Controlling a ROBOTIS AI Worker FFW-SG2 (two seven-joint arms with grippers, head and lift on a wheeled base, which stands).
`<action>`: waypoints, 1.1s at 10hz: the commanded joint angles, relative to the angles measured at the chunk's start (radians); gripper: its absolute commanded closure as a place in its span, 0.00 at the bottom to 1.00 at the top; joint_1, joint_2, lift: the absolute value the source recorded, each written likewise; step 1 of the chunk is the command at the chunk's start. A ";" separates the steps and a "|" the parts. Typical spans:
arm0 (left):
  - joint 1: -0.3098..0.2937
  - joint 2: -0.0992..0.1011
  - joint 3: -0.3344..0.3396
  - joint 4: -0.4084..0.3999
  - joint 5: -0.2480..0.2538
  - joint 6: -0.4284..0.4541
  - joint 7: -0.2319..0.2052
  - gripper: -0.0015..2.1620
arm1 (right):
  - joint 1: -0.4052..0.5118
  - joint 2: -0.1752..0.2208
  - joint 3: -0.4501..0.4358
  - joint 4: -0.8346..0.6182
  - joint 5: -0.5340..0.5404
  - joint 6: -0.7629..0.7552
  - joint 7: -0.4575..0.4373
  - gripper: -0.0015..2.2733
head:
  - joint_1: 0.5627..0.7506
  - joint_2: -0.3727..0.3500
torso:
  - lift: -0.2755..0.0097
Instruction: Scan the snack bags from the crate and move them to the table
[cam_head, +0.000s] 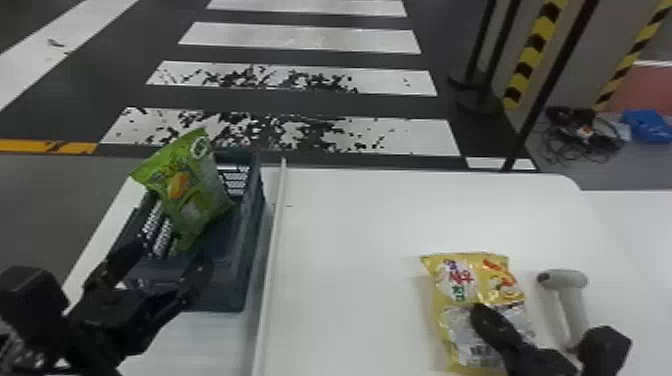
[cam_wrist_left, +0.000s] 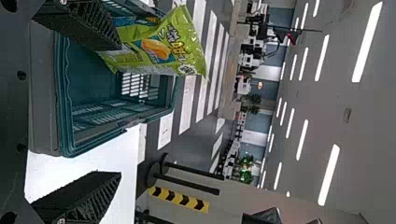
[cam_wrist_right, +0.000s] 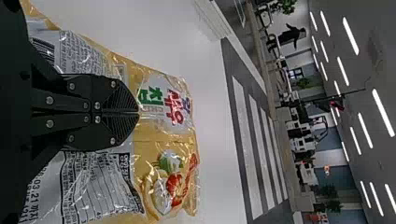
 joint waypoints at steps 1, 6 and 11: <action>0.000 0.000 0.000 0.000 0.000 0.000 -0.001 0.02 | 0.030 0.001 -0.032 -0.074 -0.039 0.020 0.000 0.99 | 0.70 0.46 | 0.63; -0.003 -0.003 -0.004 0.005 0.009 -0.003 -0.007 0.02 | 0.066 0.001 -0.223 -0.290 -0.126 0.299 -0.003 0.08 | 0.70 0.37 | 0.63; -0.017 -0.002 0.003 0.049 0.023 -0.019 -0.029 0.02 | -0.040 -0.082 -0.266 -0.075 -0.039 0.253 -0.003 0.00 | 0.70 0.21 | 0.63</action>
